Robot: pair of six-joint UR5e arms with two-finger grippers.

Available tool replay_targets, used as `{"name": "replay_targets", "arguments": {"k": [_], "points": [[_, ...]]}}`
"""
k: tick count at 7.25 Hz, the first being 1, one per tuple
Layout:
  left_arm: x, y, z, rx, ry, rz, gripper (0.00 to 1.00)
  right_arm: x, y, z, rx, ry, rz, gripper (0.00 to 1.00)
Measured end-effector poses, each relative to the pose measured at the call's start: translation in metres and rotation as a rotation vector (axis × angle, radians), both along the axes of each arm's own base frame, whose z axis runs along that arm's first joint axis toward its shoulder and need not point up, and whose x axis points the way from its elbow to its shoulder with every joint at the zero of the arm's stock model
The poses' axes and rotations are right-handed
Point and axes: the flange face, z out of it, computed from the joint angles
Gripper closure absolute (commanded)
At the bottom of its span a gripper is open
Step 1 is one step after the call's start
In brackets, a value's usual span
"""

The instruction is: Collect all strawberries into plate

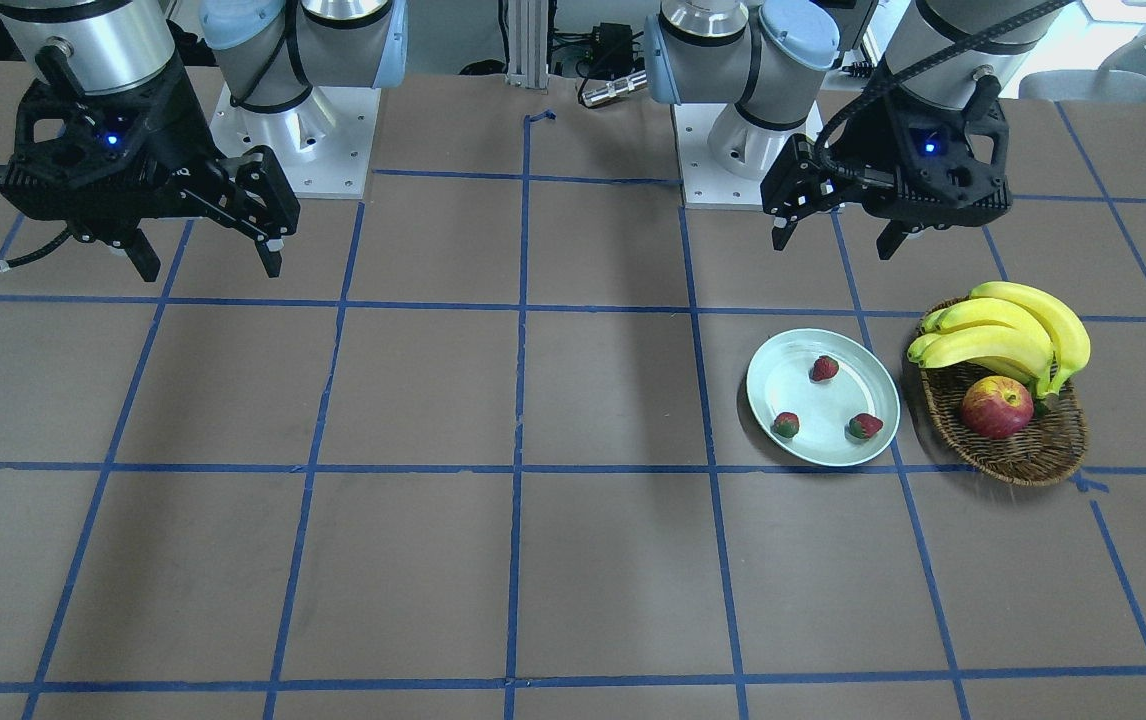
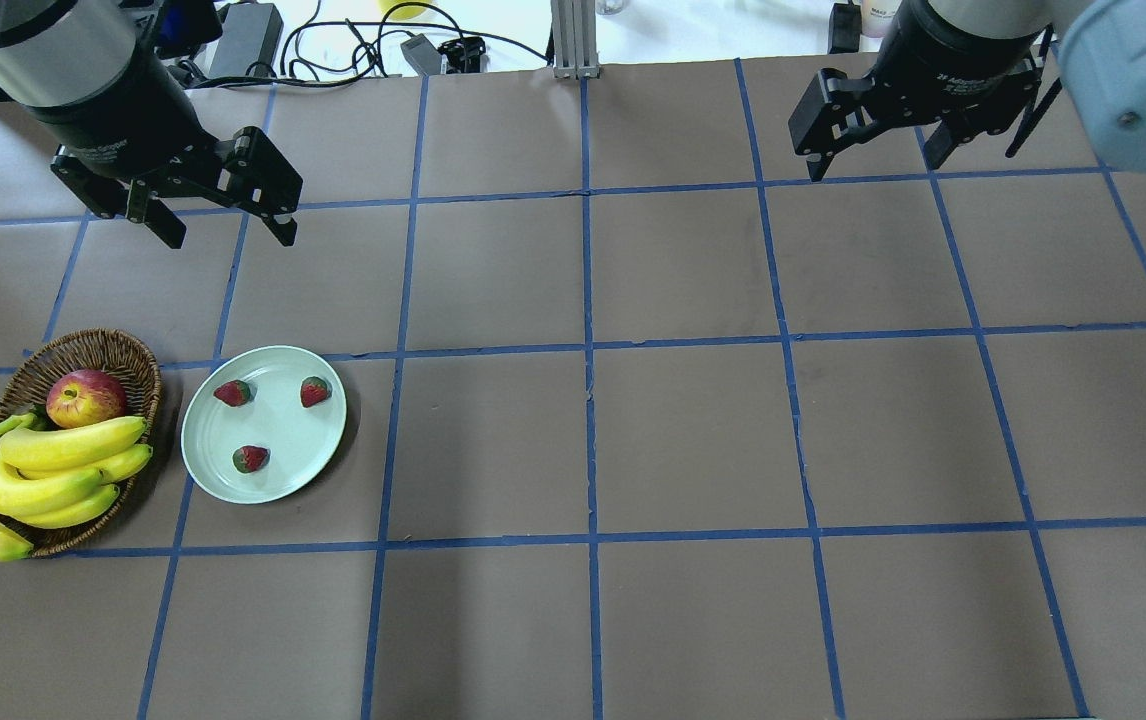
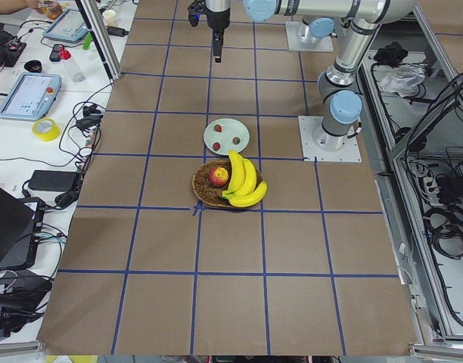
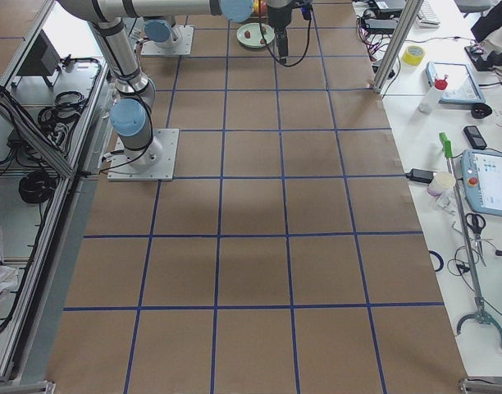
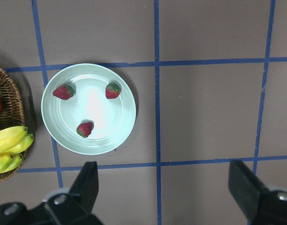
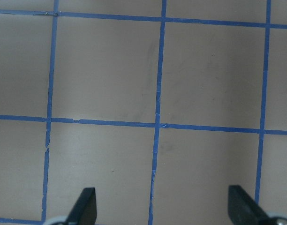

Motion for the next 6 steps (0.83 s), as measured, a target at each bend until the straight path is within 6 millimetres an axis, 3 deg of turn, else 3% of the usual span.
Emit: {"name": "replay_targets", "arguments": {"k": [2, 6], "points": [[-0.0146, 0.0054, -0.0010, 0.000, -0.004, -0.018, 0.00, 0.0001, 0.0000, 0.0000, 0.000, -0.001, 0.000, 0.00], [-0.0174, 0.0085, -0.0066, 0.013, -0.008, -0.021, 0.00, -0.0003, -0.0001, -0.0002, 0.000, 0.000, -0.001, 0.00]]}}
